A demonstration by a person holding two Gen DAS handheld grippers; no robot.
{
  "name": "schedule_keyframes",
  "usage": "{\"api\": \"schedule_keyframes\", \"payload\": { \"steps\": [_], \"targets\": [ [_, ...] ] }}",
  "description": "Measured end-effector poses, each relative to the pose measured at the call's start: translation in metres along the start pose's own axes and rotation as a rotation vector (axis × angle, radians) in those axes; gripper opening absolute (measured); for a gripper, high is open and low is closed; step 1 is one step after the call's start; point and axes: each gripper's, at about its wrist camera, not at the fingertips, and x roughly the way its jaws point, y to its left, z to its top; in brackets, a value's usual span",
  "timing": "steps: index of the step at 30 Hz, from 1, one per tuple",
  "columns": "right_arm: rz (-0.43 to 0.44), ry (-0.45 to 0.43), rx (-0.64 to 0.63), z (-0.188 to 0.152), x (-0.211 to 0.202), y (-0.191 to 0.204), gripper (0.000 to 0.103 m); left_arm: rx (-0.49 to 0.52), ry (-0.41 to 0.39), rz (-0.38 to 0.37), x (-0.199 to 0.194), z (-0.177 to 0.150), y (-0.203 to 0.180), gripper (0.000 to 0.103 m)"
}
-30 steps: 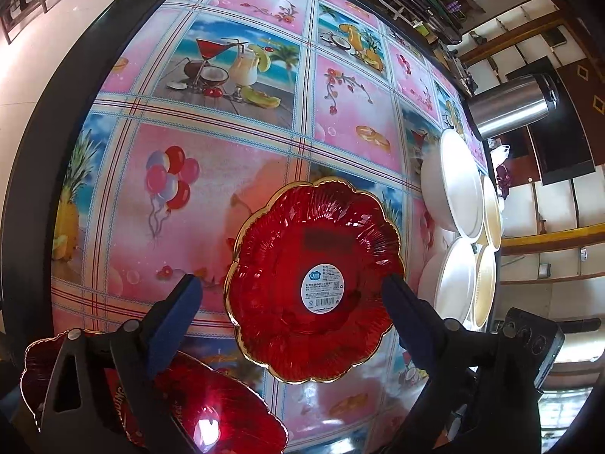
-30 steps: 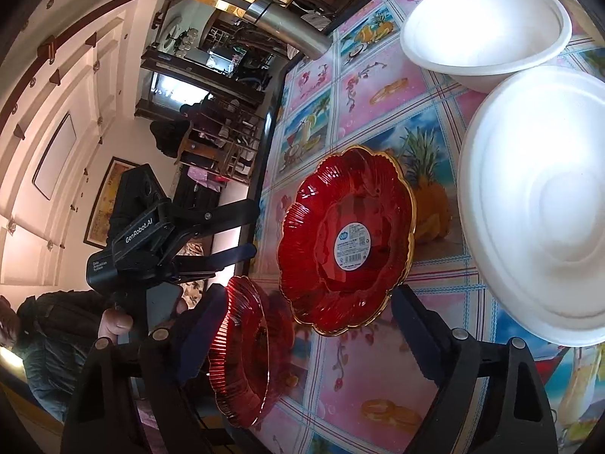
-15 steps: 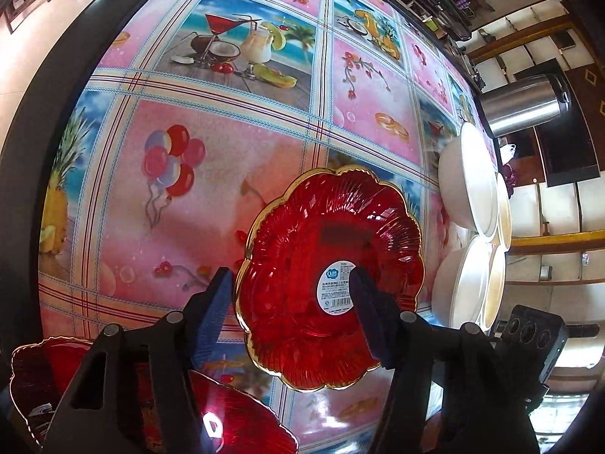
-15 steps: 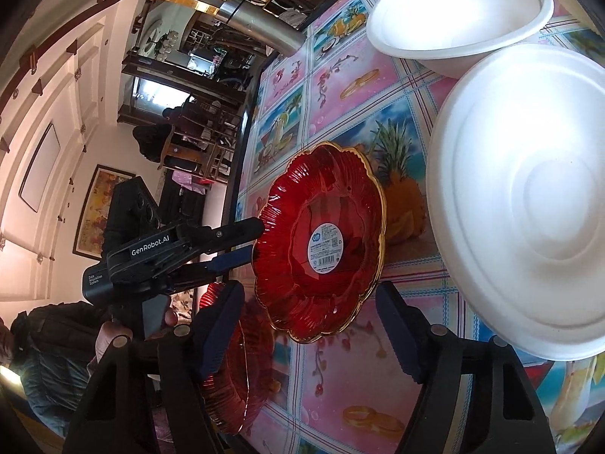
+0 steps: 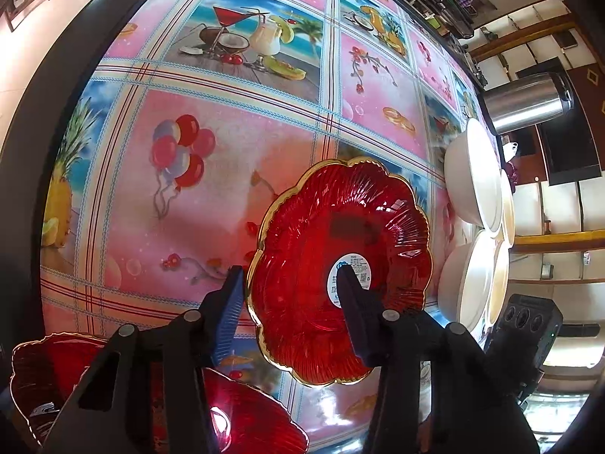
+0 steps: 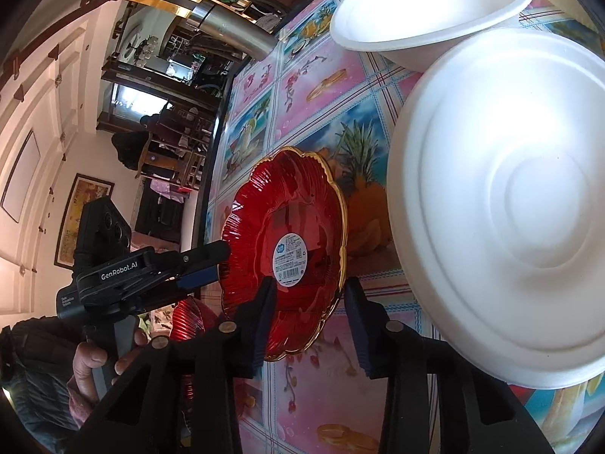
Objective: Organize plates and bowls
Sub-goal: 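Close the left gripper on the rim of the small red plate, then lift the small red plate and carry it over the large red wedding plate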
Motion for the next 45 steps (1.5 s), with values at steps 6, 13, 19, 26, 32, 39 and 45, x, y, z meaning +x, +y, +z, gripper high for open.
{"api": "schedule_keyframes", "payload": {
  "steps": [6,13,19,26,32,39,45],
  "targets": [
    [-0.043,-0.014,0.0,0.0,0.003,-0.004,0.014,-0.008,-0.002,0.024,0.0,-0.001,0.004,0.032],
    [-0.066,-0.024,-0.016,0.0,0.003,-0.006,0.009,-0.015,-0.011,0.06,-0.001,-0.002,0.008,0.017],
    [-0.073,-0.028,-0.024,0.0,0.001,-0.006,0.009,-0.012,-0.027,0.086,-0.002,-0.004,0.011,0.006],
    [-0.084,-0.038,-0.034,0.0,0.0,-0.005,0.009,0.003,-0.052,0.109,-0.005,-0.008,0.007,0.006],
    [-0.078,-0.043,-0.038,0.0,0.0,-0.005,0.009,-0.003,-0.066,0.101,-0.01,-0.007,0.005,0.005],
    [-0.064,-0.071,-0.053,0.0,-0.004,-0.001,0.009,-0.002,-0.086,0.089,-0.02,-0.009,0.001,0.005],
    [-0.043,-0.11,-0.072,-0.001,-0.013,0.006,0.009,0.01,-0.109,0.083,-0.033,-0.014,-0.003,0.005]
  ]
}}
